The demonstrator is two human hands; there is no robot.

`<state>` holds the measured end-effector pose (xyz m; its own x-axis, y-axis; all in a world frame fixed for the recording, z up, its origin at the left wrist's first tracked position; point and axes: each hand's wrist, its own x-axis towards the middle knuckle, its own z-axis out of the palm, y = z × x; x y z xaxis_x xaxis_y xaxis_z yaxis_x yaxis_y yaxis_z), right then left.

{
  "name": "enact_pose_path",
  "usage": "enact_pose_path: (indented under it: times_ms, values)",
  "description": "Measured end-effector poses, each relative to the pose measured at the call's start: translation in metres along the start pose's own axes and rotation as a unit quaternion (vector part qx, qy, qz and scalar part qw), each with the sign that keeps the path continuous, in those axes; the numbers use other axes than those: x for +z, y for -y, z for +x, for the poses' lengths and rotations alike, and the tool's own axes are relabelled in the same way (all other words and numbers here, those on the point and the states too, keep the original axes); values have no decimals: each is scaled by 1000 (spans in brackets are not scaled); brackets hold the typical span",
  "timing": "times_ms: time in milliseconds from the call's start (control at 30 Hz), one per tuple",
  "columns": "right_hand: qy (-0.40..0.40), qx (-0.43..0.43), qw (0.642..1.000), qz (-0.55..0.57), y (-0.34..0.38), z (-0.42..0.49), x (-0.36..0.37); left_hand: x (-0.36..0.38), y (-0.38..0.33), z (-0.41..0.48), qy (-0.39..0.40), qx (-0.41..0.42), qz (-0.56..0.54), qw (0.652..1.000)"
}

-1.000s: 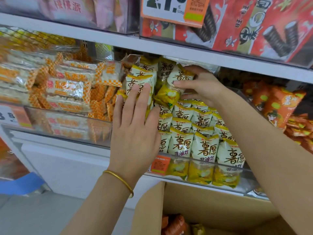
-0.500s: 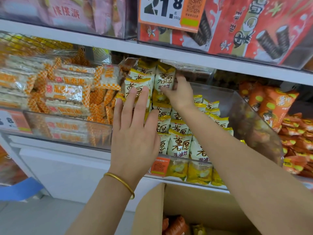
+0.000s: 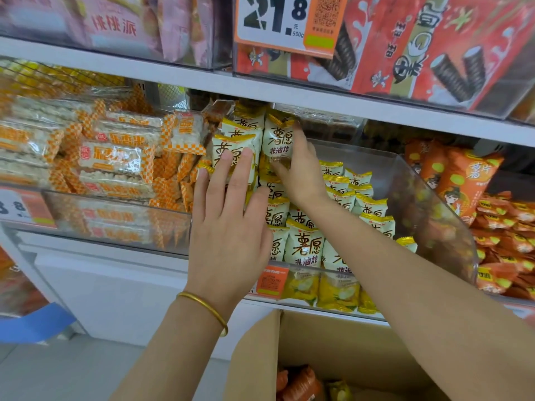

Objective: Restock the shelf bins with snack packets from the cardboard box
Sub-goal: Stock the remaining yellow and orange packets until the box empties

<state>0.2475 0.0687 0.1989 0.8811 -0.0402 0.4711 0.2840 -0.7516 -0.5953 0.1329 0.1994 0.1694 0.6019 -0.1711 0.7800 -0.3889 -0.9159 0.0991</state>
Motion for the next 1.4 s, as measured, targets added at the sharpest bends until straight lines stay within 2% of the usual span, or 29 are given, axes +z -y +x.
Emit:
enact_pose_path:
  times_ms: [367,567,700,800,900,1033,1133,1233,1400]
  values:
    - [9,2,1000,20,-10,-8,-11,-3,1,-2,-3,17,-6,1000]
    - [20,-22,999,-12,2,-28,-39,-11,-6,-8,-4,36,-19,999]
    - [10,-57,998,12,18,-80,-72,-27,-26,-24,-31,81,-39,995]
    - [-1,-92,995,48,17,-147,-103,-39,-51,-46,-24,123,-60,990]
    - [22,-77,995,56,-5,-225,-128,-48,-78,-83,53,148,-73,985]
    - [131,55,989,46,-61,-318,-136,-48,-112,-148,226,171,-114,952]
    - [168,154,973,22,-116,-366,-128,-40,-129,-176,327,166,-107,924]
    - [197,257,946,-18,-158,-389,-113,-31,-138,-189,385,148,-89,907]
    - [269,314,908,-67,-204,-402,-76,-15,-141,-194,428,133,-73,891]
